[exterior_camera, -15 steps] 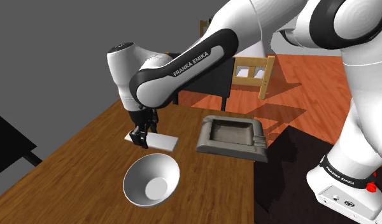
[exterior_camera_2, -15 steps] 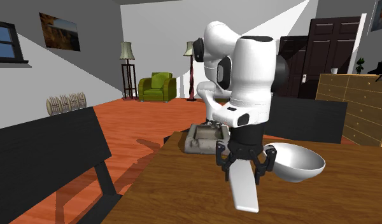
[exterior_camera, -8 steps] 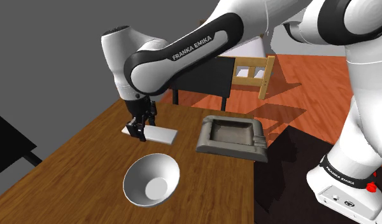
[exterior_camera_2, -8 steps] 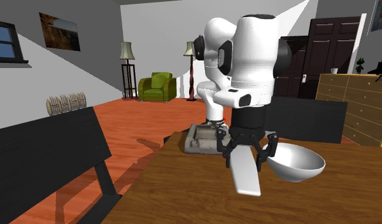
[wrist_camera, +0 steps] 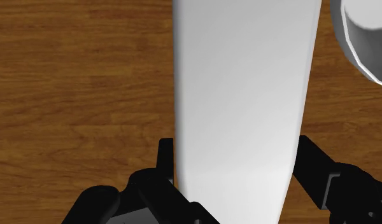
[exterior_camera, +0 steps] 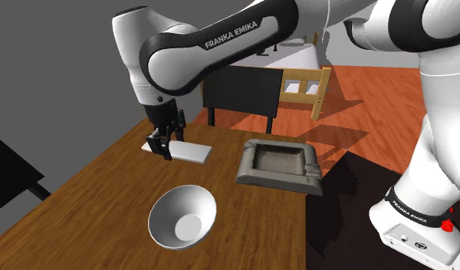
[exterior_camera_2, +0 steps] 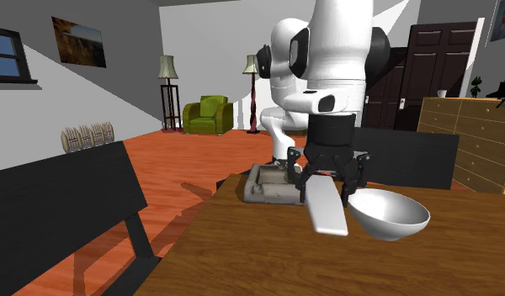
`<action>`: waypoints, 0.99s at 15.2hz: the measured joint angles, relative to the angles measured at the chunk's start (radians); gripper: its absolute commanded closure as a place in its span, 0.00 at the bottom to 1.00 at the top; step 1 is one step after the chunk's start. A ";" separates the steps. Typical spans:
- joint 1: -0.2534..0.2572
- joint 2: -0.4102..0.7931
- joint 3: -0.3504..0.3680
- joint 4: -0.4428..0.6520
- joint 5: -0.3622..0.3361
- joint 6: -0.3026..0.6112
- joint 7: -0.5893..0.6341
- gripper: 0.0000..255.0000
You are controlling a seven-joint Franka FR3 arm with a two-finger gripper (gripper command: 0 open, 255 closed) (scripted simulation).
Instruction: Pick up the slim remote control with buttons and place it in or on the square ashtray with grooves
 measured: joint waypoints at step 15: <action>-0.159 -0.558 -0.002 -0.691 0.213 0.174 -0.188 1.00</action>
